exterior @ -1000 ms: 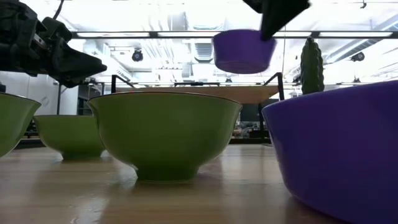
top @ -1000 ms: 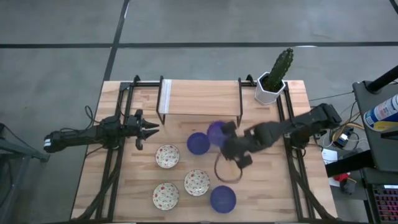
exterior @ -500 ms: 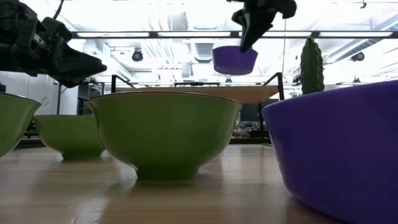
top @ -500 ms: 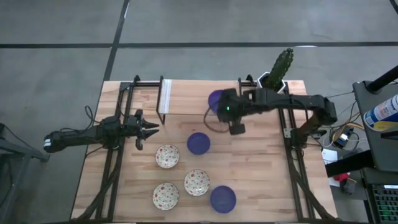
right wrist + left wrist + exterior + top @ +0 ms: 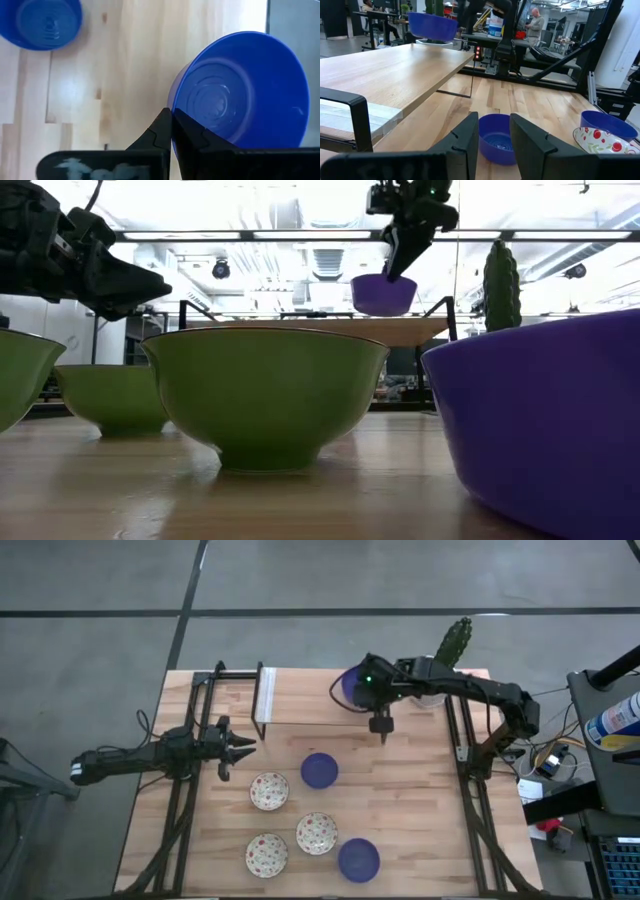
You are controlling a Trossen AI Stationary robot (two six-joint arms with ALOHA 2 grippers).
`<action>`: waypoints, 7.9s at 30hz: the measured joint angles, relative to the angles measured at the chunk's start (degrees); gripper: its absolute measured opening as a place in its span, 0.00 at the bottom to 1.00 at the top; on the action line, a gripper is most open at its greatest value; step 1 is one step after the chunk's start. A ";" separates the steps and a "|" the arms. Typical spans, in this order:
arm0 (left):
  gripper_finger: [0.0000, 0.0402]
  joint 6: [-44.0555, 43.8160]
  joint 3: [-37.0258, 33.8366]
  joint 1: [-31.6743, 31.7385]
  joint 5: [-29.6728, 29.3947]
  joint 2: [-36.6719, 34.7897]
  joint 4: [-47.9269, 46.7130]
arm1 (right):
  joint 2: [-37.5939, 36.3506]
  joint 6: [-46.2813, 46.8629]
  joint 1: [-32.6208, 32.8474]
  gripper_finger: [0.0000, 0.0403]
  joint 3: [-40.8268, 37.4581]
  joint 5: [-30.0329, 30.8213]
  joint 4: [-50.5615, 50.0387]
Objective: Pick & Place Mini bowls
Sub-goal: Put the middle violet bowl on the shelf, then stack the bottom violet bowl on top of the violet bowl on the shelf
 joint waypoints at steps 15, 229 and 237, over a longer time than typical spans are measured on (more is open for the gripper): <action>0.26 -0.02 0.01 0.01 0.01 0.00 0.00 | 0.07 -0.07 -0.51 0.02 -5.77 0.25 2.47; 0.26 -0.02 -0.01 0.01 0.01 0.00 0.00 | 2.31 -5.23 1.53 0.02 12.40 7.19 -8.94; 0.26 -0.02 0.01 0.01 0.01 0.00 0.00 | 4.60 -7.41 -6.08 0.02 12.38 0.42 -9.67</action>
